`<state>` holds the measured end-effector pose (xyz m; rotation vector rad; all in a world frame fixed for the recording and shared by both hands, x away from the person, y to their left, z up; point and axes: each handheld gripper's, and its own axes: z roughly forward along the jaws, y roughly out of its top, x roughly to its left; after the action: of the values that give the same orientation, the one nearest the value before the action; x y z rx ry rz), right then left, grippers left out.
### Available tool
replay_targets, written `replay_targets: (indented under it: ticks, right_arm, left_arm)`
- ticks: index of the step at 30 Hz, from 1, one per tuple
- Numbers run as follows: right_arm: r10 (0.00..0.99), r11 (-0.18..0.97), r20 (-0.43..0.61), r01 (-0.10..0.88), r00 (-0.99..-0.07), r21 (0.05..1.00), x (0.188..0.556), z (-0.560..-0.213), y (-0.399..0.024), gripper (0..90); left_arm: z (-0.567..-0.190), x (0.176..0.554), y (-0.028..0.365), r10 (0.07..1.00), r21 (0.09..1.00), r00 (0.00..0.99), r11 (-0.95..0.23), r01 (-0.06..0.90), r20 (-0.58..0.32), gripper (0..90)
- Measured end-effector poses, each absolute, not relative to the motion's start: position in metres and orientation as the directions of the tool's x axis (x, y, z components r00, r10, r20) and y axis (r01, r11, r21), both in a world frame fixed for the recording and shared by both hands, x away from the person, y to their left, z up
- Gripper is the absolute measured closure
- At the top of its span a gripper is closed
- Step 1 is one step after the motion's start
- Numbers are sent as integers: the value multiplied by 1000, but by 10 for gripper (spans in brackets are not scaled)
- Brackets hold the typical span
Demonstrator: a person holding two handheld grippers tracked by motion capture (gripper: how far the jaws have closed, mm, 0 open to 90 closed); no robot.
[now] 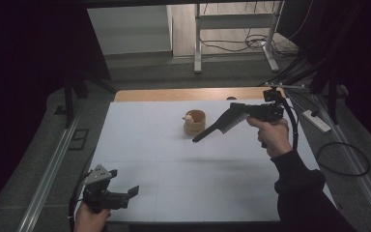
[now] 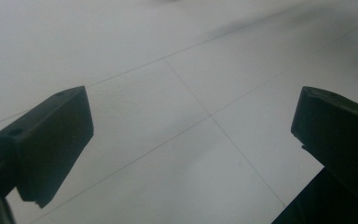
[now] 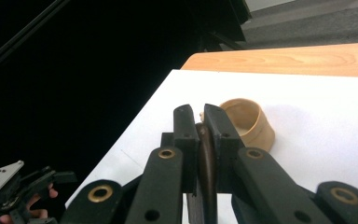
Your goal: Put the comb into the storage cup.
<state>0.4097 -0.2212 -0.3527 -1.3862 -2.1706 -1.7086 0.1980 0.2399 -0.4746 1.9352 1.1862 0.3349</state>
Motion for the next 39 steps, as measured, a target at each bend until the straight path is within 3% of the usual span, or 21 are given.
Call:
replay_targets:
  ticks: [14,39]
  right_arm:
    - [620,-32,526,651,-582,758,423,-342,-220,841]
    - [676,-74,504,631,-538,772,443,-326,-225,841]
  left_arm:
    - [-473,193,245,853,752,501,-232,616,-147,0]
    - [-474,195,248,851,743,497,-222,632,-169,0]
